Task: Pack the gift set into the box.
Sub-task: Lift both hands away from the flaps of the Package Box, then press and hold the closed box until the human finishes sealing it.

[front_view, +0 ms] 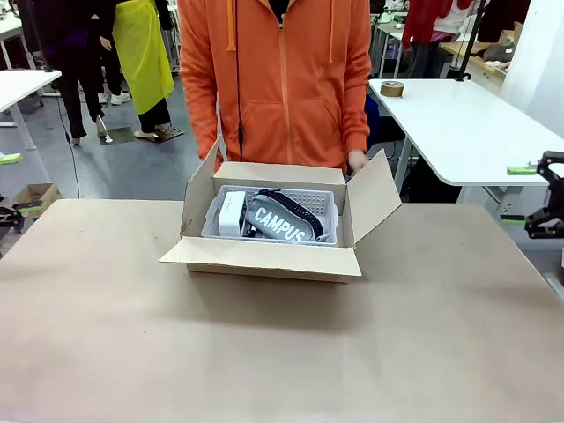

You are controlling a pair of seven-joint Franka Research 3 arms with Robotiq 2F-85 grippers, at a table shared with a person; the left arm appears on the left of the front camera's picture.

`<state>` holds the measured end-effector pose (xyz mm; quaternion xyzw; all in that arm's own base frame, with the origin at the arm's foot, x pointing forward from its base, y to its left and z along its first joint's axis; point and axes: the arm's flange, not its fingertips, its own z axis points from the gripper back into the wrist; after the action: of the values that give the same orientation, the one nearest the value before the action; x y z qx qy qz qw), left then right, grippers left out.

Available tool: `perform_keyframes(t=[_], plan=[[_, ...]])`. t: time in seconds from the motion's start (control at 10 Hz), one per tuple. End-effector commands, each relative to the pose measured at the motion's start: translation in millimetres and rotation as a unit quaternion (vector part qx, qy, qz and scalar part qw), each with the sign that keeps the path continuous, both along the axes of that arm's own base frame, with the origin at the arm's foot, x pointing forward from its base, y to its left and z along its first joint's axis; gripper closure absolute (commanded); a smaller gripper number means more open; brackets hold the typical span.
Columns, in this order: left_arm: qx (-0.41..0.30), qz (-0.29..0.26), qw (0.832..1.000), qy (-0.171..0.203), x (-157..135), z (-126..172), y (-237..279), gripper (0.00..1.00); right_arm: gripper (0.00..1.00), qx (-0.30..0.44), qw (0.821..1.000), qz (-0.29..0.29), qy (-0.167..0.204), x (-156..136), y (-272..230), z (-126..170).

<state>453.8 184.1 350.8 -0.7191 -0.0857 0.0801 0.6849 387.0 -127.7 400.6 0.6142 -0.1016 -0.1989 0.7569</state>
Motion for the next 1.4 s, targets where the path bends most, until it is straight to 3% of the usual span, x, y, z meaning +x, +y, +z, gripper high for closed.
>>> perform_keyframes(t=[0.0, 1.3], plan=[[0.033, -0.018, 0.997, -0.073, -30.8, 41.8, 3.5, 0.00, 0.00, -0.046, 0.998, 0.007, -0.030, -0.8, 17.1, 40.7], [0.033, -0.018, 0.997, -0.073, -30.8, 41.8, 3.5, 0.00, 0.00, -0.046, 0.998, 0.007, -0.030, -0.8, 17.1, 40.7]])
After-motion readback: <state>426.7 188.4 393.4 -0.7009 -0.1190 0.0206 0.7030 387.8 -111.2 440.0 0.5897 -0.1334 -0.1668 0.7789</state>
